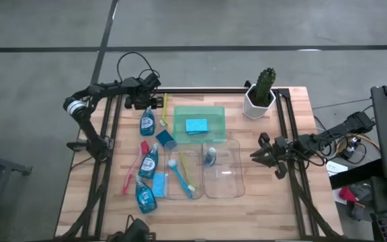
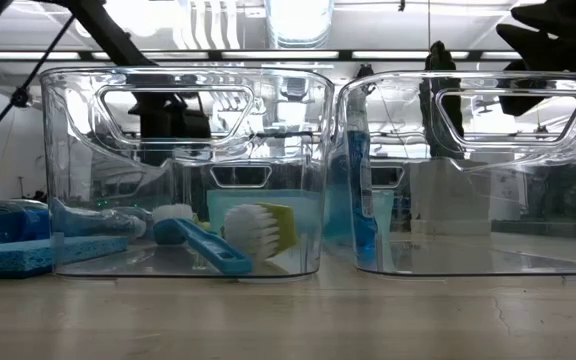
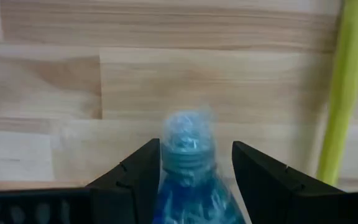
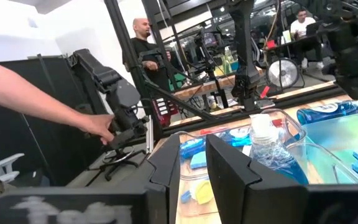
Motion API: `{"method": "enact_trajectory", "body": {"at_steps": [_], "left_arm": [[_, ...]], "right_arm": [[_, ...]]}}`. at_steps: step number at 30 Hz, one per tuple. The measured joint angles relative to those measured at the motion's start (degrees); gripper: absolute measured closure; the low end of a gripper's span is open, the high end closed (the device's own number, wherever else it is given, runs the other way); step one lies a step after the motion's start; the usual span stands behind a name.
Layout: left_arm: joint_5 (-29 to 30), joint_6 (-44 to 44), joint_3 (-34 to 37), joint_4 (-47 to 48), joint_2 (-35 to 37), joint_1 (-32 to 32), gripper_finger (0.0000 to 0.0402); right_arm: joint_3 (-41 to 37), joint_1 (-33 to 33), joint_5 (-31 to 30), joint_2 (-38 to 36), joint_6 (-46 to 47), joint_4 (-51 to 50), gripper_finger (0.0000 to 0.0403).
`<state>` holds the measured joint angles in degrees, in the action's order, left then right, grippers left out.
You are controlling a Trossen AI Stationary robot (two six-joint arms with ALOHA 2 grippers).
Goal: Pick & Place Kitchen Sink Supplies
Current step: Put the blue dishwashing liquid bottle into the right transparent bin
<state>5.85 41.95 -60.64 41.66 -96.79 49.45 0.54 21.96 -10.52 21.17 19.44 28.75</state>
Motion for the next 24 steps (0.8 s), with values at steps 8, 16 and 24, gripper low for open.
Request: {"method": "enact_trajectory", "body": {"at_steps": [8, 16, 24], "left_arm": [[-3.06, -1.28, 0.0, -0.29, -2.15, 0.33, 0.0211], [-3.19, -3.61, 0.02, -0.1, -1.43, 0.4, 0.0247], [-3.2, -5.31, -0.04, -0.34, -1.53, 0.46, 0.0278]], "right_arm": [[0.0, 0.0, 0.0, -0.02, -0.11, 0.0, 0.0336], [0.0, 0.02, 0.0, 0.0, -0.13, 0.0, 0.0321], [0.01, 0.0, 0.0, -0.01, -0.12, 0.0, 0.0312]]}}
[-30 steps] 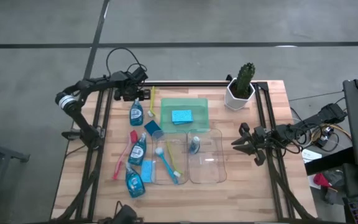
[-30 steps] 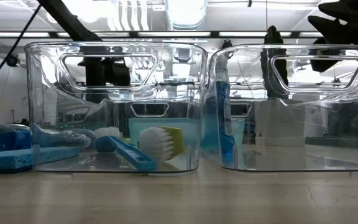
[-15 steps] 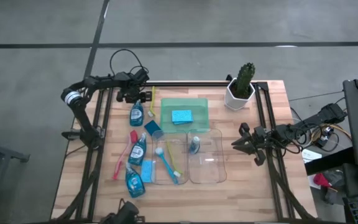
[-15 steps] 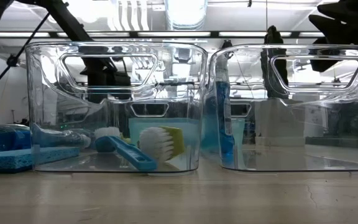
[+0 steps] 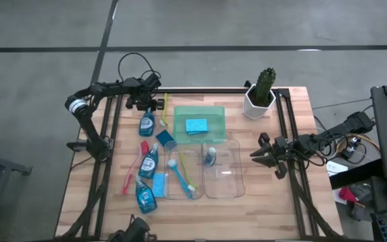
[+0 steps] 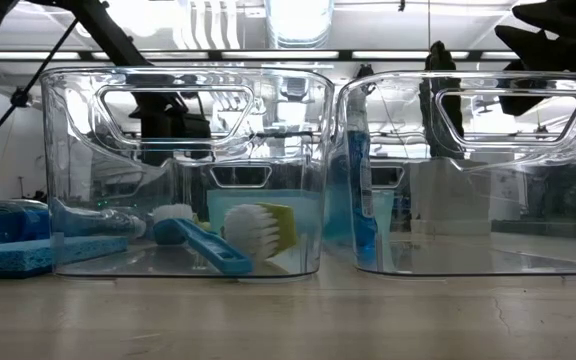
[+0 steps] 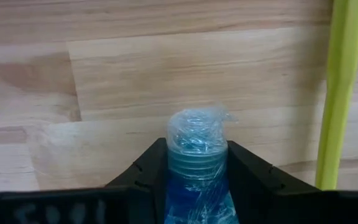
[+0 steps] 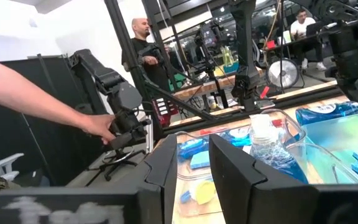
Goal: Pick & Place Kitchen Sink Supplies
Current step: Put the blue dishwashing liquid bottle into the right transparent bin
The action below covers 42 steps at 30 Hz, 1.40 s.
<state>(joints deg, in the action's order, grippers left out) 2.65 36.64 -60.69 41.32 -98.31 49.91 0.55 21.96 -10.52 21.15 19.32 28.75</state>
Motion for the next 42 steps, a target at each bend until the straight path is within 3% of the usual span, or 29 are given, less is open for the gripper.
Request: {"method": "enact_trajectory", "body": {"at_steps": [15, 28, 36, 42], "left_arm": [[-1.07, -2.11, 0.09, 1.38, 9.88, -0.17, 0.0278], [-1.11, -1.1, 0.09, 1.71, 22.1, -2.08, 0.0278], [-1.32, -1.08, 0.09, 0.18, 30.32, -7.12, 0.0278], [-1.61, -0.92, 0.09, -3.14, 34.87, -15.24, 0.0278]], "right_arm": [[0.01, 0.0, 0.0, 0.0, 0.01, 0.0, 0.0335], [0.01, 0.0, 0.0, 0.01, 0.01, 0.0, 0.0315], [0.01, 0.01, 0.01, 0.01, 0.09, 0.0, 0.0314], [0.01, 0.01, 0.0, -0.01, 0.07, 0.0, 0.0327]]}}
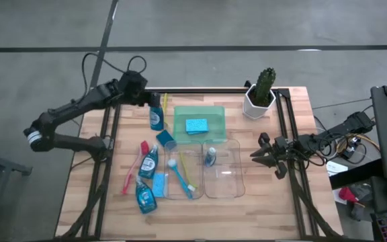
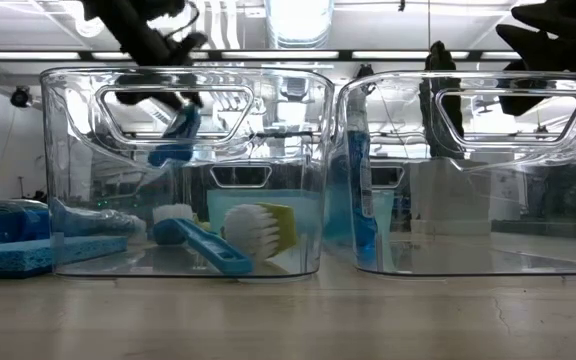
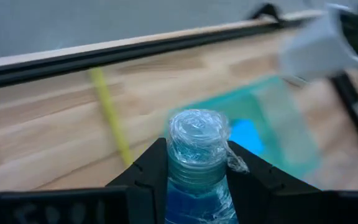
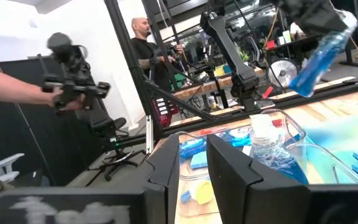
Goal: Pick & Place Kitchen Sink Supplies
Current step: Put the blue dishwashing liquid bottle into the right transparent bin
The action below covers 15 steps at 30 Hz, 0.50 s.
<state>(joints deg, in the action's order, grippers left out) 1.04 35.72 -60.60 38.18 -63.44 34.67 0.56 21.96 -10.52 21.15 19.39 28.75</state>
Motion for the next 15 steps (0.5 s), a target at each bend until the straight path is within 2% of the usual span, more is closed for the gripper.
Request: {"method": "enact_trajectory", "body": {"at_steps": [9, 15], "left_arm": [[-0.07, -8.21, 0.0, -7.74, 2.67, -18.14, 0.0267], [-0.08, -12.06, 0.0, -13.77, 4.34, -30.49, 0.0279]], "right_arm": [[0.0, 0.02, 0.0, 0.02, -0.03, 0.0, 0.033], [0.0, 0.02, 0.02, 0.02, -0.06, 0.0, 0.032]]}}
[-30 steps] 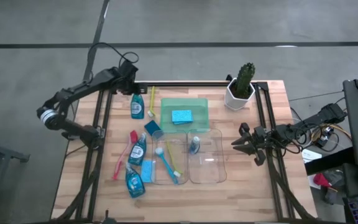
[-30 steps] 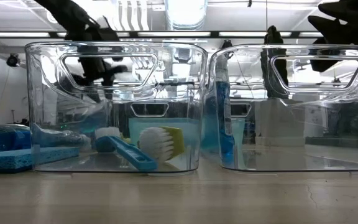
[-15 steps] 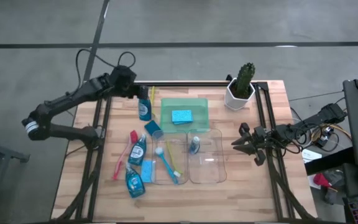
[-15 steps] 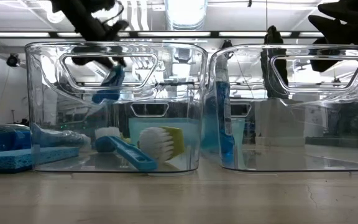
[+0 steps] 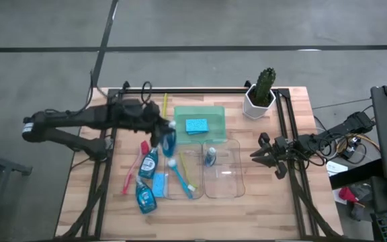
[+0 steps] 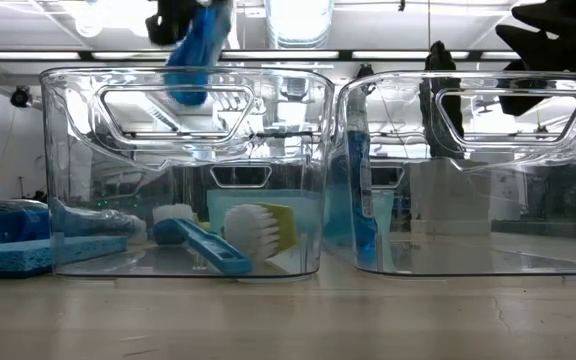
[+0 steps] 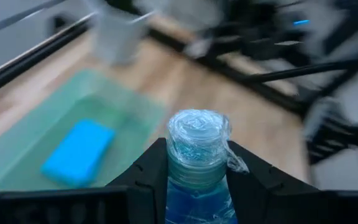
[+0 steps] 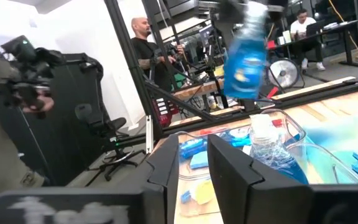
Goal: Pick & Place Kitchen Sink Supplies
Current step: Put the blue dishwashing liquid bottle into the right transparent bin
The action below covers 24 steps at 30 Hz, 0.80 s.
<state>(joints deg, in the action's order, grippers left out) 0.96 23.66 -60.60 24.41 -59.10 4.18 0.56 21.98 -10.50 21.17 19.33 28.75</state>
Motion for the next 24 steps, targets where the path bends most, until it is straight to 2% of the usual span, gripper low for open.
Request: {"method": "enact_trajectory", "body": {"at_steps": [4, 10, 18, 24], "left_arm": [[-0.01, -0.91, -0.02, -6.63, 0.18, -6.12, 0.0279], [-0.01, -4.19, -0.02, -16.33, -2.26, -11.87, 0.0268], [0.21, -7.92, -0.02, -28.02, -8.89, -14.47, 0.0274], [0.38, -9.55, -0.02, -38.53, -16.78, -14.86, 0.0272]], "right_arm": [[0.0, -0.02, -0.01, 0.0, 0.02, 0.0, 0.0315], [0.0, 0.0, 0.0, -0.02, 0.02, 0.0, 0.0312], [0.0, -0.02, 0.0, 0.0, 0.03, -0.02, 0.0326], [0.0, 0.0, 0.0, 0.0, 0.0, -0.02, 0.0336]]}}
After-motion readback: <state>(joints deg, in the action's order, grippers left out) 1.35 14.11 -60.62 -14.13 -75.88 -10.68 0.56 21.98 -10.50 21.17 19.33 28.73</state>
